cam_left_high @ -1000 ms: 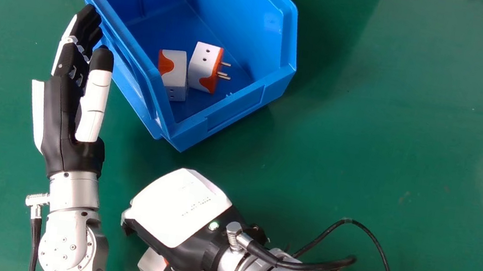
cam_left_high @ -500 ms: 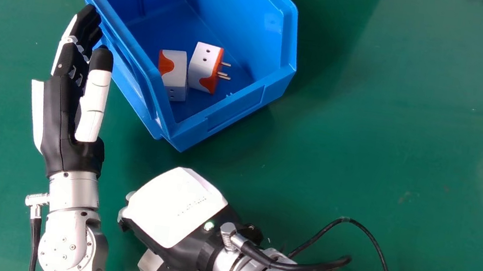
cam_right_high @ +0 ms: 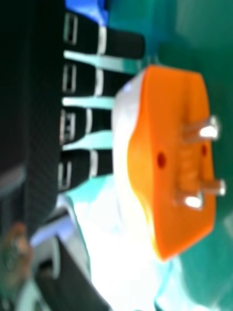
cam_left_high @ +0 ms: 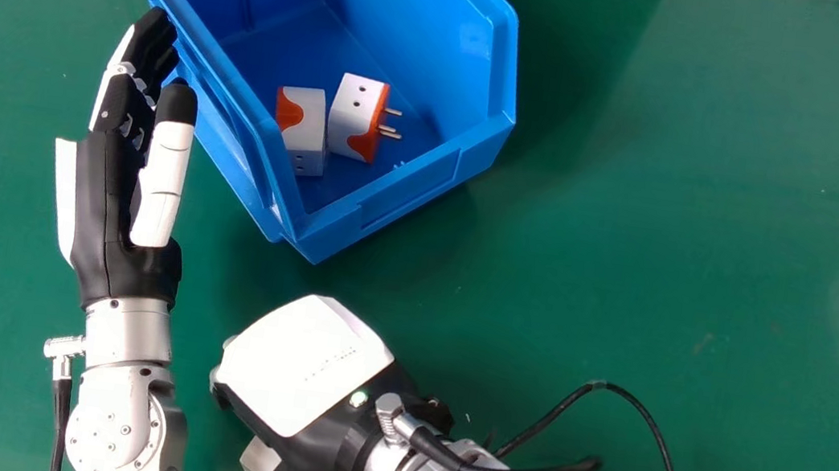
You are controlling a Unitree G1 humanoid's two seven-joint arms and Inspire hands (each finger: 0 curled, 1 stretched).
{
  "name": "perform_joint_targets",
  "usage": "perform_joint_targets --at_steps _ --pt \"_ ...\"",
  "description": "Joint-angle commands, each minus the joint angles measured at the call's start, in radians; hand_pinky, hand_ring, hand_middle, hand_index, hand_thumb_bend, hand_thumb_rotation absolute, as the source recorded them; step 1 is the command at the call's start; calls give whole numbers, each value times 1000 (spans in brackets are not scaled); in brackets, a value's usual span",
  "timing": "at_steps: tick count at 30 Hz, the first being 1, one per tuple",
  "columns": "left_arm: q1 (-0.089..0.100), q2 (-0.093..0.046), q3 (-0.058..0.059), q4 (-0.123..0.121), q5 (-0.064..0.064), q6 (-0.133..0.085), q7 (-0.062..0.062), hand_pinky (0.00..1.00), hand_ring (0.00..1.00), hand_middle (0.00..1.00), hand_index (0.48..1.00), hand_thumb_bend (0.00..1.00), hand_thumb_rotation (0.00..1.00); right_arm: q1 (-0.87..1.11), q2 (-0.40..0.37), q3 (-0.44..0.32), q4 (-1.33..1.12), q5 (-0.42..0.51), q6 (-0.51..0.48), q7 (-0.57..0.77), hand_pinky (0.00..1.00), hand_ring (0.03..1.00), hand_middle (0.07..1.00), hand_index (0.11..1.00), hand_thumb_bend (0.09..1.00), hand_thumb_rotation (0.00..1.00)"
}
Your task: Pick all objects and put in blue box
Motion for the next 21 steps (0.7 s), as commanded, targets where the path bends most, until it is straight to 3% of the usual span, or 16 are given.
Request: perform_joint_targets --at_steps 1,4,5,12,21 --pt "-1 4 -5 -15 1 -13 -10 906 923 911 865 809 777 31 -13 -5 -9 -18 15 9 707 890 878 710 845 730" --pt "-1 7 -5 -15 12 -12 1 905 923 912 864 802 776 38 -31 -13 -34 -35 5 10 727 888 879 725 793 607" --pt "-1 8 -6 -16 15 -11 3 905 923 912 864 802 776 41 -36 -14 -42 -40 3 9 727 888 879 725 793 607" --pt "-2 9 -5 -16 10 -11 4 898 920 910 863 814 780 69 -77 -39 -113 -42 -16 21 740 898 893 753 750 419" --pt "-10 10 -6 -10 15 -12 9 896 919 910 865 814 777 66 -124 -83 -134 -18 -82 0 772 925 918 829 748 359"
